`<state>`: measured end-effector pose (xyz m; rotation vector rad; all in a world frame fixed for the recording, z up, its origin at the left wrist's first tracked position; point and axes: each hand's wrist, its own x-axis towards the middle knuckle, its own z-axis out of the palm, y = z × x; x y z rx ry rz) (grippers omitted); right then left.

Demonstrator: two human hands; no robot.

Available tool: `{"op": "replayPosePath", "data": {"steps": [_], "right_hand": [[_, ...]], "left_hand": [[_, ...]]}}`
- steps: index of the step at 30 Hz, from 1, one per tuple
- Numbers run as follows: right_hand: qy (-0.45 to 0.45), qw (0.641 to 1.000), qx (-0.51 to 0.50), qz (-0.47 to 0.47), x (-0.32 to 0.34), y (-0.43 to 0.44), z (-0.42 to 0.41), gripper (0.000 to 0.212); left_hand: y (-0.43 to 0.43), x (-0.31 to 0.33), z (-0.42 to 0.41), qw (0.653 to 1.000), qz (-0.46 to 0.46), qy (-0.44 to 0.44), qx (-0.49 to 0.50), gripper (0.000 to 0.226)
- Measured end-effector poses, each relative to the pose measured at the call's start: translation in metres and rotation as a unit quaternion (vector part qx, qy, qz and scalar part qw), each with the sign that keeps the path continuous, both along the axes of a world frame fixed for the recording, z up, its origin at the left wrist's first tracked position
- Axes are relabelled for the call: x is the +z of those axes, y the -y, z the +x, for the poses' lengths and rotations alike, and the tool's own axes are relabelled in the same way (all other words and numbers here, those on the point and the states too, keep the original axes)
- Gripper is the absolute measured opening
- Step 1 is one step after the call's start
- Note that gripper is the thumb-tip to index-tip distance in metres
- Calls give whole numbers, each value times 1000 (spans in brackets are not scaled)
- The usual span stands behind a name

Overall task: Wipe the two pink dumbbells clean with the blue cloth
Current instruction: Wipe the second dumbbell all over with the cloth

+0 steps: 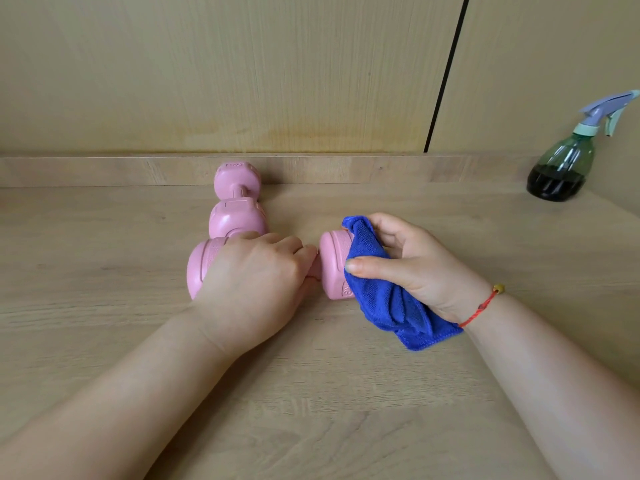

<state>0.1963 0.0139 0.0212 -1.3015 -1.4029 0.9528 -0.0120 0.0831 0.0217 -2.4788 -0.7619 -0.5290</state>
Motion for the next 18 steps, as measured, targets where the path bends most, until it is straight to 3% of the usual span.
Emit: {"op": "replayPosePath", "data": {"steps": [9, 14, 18], "right_hand": [[-92, 993, 62, -43, 4, 3, 9, 44], [20, 999, -32, -1, 4, 4, -17, 50], [74, 996, -39, 8, 5, 1, -15, 52]], "left_hand": [[1, -3, 1, 1000, -21, 14, 5, 20], [0, -5, 2, 999, -28, 16, 7, 22], [0, -4, 2, 999, -27, 18, 0, 20]]}}
